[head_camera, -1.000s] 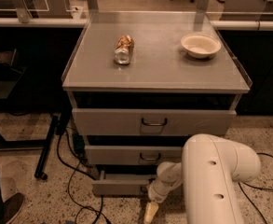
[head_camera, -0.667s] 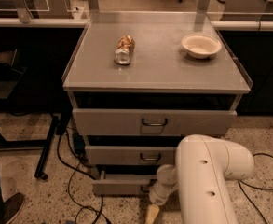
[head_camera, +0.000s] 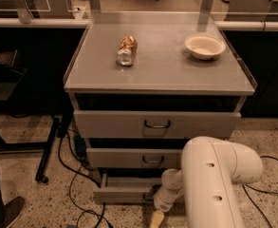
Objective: Open bottom drawer
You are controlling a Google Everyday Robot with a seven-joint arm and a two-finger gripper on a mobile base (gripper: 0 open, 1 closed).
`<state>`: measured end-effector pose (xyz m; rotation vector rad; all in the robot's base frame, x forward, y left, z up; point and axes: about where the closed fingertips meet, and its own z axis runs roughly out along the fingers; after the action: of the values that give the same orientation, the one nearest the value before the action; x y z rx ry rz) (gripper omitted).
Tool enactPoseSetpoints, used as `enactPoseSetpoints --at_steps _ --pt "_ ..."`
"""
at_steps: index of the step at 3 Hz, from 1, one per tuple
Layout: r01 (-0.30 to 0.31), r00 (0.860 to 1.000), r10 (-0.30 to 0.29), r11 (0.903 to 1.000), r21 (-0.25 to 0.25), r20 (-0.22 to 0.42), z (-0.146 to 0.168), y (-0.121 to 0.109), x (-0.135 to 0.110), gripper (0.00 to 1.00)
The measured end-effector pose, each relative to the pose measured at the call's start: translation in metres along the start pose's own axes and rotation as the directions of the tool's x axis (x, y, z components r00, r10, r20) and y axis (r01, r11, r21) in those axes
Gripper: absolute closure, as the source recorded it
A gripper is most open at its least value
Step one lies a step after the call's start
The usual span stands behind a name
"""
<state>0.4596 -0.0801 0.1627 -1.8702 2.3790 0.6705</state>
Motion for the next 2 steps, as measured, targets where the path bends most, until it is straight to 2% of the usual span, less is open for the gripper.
enactPoseSetpoints --at_steps 1,2 --pt "0.0 1.0 0.0 1.0 0.0 0.0 0.0 0.0 0.0 0.0" --pt "0.006 1.0 -0.006 0.9996 -0.027 -0.025 0.0047 0.0088 0.0023 0.0"
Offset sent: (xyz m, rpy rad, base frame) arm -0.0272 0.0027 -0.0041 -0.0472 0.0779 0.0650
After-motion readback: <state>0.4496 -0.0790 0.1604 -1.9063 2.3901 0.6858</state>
